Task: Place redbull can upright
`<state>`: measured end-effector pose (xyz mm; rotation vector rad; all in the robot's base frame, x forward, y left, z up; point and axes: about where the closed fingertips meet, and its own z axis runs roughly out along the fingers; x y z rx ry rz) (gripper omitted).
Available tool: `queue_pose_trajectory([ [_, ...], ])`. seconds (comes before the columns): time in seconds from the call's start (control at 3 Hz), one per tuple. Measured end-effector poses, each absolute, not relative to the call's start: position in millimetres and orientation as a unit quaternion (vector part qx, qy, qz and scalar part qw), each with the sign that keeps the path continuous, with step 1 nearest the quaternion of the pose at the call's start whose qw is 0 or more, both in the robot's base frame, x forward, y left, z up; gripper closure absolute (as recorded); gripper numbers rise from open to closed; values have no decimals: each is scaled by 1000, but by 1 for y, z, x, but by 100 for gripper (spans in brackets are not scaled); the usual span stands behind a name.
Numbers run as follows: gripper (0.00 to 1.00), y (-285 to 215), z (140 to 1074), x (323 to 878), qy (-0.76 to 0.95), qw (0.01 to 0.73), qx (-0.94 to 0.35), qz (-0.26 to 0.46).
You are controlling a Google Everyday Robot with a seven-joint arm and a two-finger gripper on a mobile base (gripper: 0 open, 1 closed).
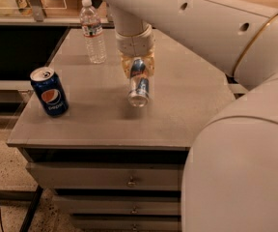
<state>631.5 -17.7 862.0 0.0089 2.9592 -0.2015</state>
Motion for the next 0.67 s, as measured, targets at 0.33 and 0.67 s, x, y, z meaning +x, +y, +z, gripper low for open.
queue_pose_trajectory([
  [0.33,100,-20,890,631,988,124,-59,-69],
  [0.67,100,-19,890,631,988,124,-59,-69],
])
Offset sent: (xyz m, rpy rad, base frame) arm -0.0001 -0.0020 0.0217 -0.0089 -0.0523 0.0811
